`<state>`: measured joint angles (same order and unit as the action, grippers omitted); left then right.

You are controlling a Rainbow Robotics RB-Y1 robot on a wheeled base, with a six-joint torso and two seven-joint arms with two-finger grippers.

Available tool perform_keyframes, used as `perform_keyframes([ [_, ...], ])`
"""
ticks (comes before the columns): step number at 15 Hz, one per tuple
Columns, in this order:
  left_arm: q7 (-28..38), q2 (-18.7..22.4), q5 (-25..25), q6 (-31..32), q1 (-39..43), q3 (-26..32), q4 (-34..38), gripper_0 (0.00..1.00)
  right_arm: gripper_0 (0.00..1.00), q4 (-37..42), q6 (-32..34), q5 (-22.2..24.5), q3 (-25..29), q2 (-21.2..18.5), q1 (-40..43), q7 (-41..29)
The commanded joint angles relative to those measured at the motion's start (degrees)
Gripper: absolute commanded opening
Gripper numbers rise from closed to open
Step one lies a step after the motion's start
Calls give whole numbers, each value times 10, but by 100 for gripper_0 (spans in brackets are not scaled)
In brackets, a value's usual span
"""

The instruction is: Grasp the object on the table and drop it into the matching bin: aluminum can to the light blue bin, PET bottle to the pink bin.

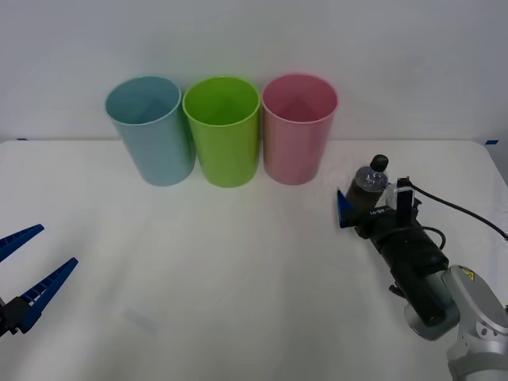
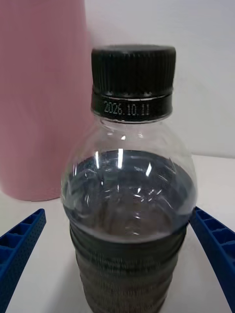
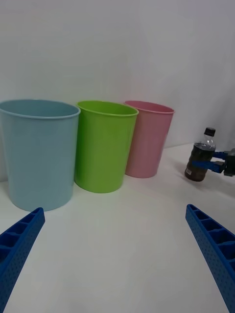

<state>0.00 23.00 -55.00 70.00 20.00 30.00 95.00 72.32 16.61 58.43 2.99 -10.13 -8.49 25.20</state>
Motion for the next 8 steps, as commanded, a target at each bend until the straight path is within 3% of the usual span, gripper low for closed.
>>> perform_keyframes([
  [1, 0, 0, 0, 0, 0, 0, 0, 100, 100, -21, -9, 0, 0, 6, -19, 7],
  [8, 0, 0, 0, 0, 0, 0, 0, 100, 100, -22, -21, 1, -6, 7, -23, 11],
])
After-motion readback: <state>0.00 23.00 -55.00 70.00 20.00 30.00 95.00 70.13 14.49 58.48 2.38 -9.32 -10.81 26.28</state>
